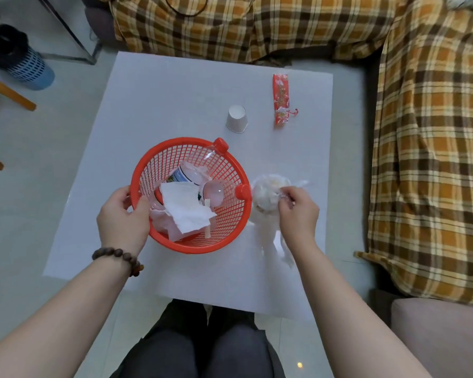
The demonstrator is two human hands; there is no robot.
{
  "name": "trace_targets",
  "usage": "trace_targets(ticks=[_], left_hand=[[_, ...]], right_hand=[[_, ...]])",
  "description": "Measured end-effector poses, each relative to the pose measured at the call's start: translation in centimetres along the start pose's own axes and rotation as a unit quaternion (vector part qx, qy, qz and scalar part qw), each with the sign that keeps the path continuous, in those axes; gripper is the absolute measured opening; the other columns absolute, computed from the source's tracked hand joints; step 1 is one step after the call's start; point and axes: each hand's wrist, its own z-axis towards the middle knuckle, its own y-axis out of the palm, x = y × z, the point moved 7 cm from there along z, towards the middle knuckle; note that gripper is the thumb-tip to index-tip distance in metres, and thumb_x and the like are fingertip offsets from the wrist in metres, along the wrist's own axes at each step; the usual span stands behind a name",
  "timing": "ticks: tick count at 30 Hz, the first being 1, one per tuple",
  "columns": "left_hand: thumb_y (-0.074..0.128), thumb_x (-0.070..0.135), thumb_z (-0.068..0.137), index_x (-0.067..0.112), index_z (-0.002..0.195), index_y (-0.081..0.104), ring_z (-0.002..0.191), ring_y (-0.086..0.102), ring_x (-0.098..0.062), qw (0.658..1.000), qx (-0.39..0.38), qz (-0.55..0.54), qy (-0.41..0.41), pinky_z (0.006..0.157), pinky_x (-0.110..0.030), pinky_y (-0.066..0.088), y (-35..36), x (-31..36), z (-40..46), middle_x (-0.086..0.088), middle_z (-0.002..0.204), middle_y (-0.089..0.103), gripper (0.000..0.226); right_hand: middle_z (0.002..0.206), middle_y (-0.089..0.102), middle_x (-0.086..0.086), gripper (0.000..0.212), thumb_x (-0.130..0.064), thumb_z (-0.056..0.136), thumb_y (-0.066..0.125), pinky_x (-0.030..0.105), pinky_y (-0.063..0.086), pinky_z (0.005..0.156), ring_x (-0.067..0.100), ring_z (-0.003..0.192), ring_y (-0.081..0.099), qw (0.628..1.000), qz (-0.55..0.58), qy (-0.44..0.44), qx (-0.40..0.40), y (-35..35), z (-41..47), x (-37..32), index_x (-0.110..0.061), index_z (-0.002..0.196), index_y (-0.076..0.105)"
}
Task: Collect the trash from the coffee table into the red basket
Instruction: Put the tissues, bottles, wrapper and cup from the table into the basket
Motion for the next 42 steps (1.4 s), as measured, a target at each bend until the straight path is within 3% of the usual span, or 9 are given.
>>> trace_targets(ticks=[6, 8, 11, 17, 21, 24, 29, 34, 42], left_hand=[[0.059, 0.014, 0.089, 0.016, 0.103, 0.069, 0.087, 0.062, -0.015, 0.999, -0.01, -0.029, 0.022, 0.064, -0.017, 0.042, -1.1, 3.0, -2.5, 0.002, 0.092, 0.068, 0.018], [0.059, 0.013, 0.089, 0.019, 0.099, 0.068, 0.084, 0.062, -0.013, 0.999, -0.014, -0.039, 0.027, 0.063, -0.014, 0.041, -1.1, 3.8, -3.5, 0.005, 0.089, 0.068, 0.015], [0.058, 0.014, 0.089, 0.027, 0.088, 0.064, 0.078, 0.062, -0.004, 0.998, -0.017, -0.054, 0.036, 0.058, -0.009, 0.039, -1.2, 4.9, -5.1, 0.015, 0.081, 0.065, 0.014], [0.059, 0.017, 0.09, 0.029, 0.09, 0.063, 0.08, 0.059, 0.006, 0.997, -0.01, -0.08, 0.022, 0.059, -0.009, 0.039, -1.9, 4.8, -7.5, 0.022, 0.083, 0.063, 0.013], [0.057, 0.016, 0.091, 0.028, 0.09, 0.062, 0.084, 0.064, -0.007, 0.996, 0.001, -0.089, 0.001, 0.061, -0.018, 0.044, -2.9, 3.6, -8.2, 0.013, 0.085, 0.066, 0.013], [0.057, 0.02, 0.093, 0.023, 0.097, 0.063, 0.088, 0.065, -0.017, 0.996, 0.006, -0.087, -0.014, 0.064, -0.022, 0.048, -3.5, 2.7, -8.7, 0.003, 0.092, 0.068, 0.008], [0.056, 0.019, 0.092, 0.019, 0.096, 0.064, 0.083, 0.068, -0.021, 0.995, 0.028, -0.095, -0.022, 0.059, -0.024, 0.049, -5.1, 1.2, -10.5, -0.002, 0.091, 0.071, 0.009], [0.057, 0.018, 0.091, 0.018, 0.097, 0.067, 0.083, 0.068, -0.023, 0.993, 0.045, -0.109, -0.022, 0.067, -0.03, 0.053, -7.0, -0.7, -14.4, -0.003, 0.091, 0.071, 0.012], [0.058, 0.015, 0.09, 0.013, 0.096, 0.068, 0.071, 0.064, -0.016, 0.988, 0.084, -0.118, -0.05, 0.051, -0.016, 0.042, -9.7, -5.1, -22.5, -0.003, 0.084, 0.07, 0.013]], right_hand=[[0.08, 0.061, -0.023, 0.025, -0.002, 0.076, 0.054, 0.002, 0.038, 0.068, -0.011, 0.075, 0.054, 0.986, 0.107, -0.127, 0.022, -3.0, -3.1, -12.0, -0.018, 0.087, 0.07], [0.086, 0.065, -0.014, 0.026, -0.003, 0.074, 0.054, 0.003, 0.037, 0.073, -0.006, 0.08, 0.054, 0.981, 0.065, -0.18, -0.036, -1.5, -4.6, -14.5, -0.015, 0.09, 0.07], [0.113, 0.064, 0.008, 0.032, -0.004, 0.079, 0.059, 0.022, 0.036, 0.094, 0.02, 0.108, 0.053, 0.953, -0.065, -0.236, -0.178, 2.4, -6.8, -15.2, -0.009, 0.11, 0.066], [0.137, 0.049, 0.004, 0.044, -0.016, 0.086, 0.058, 0.039, 0.029, 0.11, 0.026, 0.13, 0.036, 0.92, -0.144, -0.249, -0.265, 3.6, -9.5, -14.2, -0.016, 0.131, 0.053], [0.133, 0.051, 0.001, 0.046, -0.021, 0.085, 0.061, 0.028, 0.031, 0.106, 0.018, 0.124, 0.041, 0.945, -0.04, -0.287, -0.15, -0.9, -9.5, -16.3, -0.022, 0.131, 0.052], [0.133, 0.046, 0.006, 0.053, -0.021, 0.085, 0.062, 0.016, 0.022, 0.098, 0.02, 0.122, 0.038, 0.97, -0.044, -0.235, -0.032, -4.5, -8.4, -14.1, -0.022, 0.135, 0.046], [0.144, 0.036, 0.005, 0.068, -0.019, 0.085, 0.059, 0.028, 0.027, 0.105, 0.021, 0.133, 0.033, 0.978, -0.087, -0.095, -0.163, -3.7, -9.5, -7.7, -0.02, 0.145, 0.027], [0.128, 0.054, -0.001, 0.061, -0.005, 0.084, 0.045, 0.022, 0.037, 0.084, 0.021, 0.113, 0.053, 0.979, -0.025, -0.087, -0.183, -4.0, -13.8, -6.4, -0.022, 0.141, 0.031], [0.122, 0.056, 0.0, 0.055, -0.006, 0.088, 0.043, 0.018, 0.043, 0.075, 0.016, 0.098, 0.054, 0.961, -0.04, -0.136, -0.239, -6.4, -20.4, -4.6, -0.024, 0.138, 0.032]])
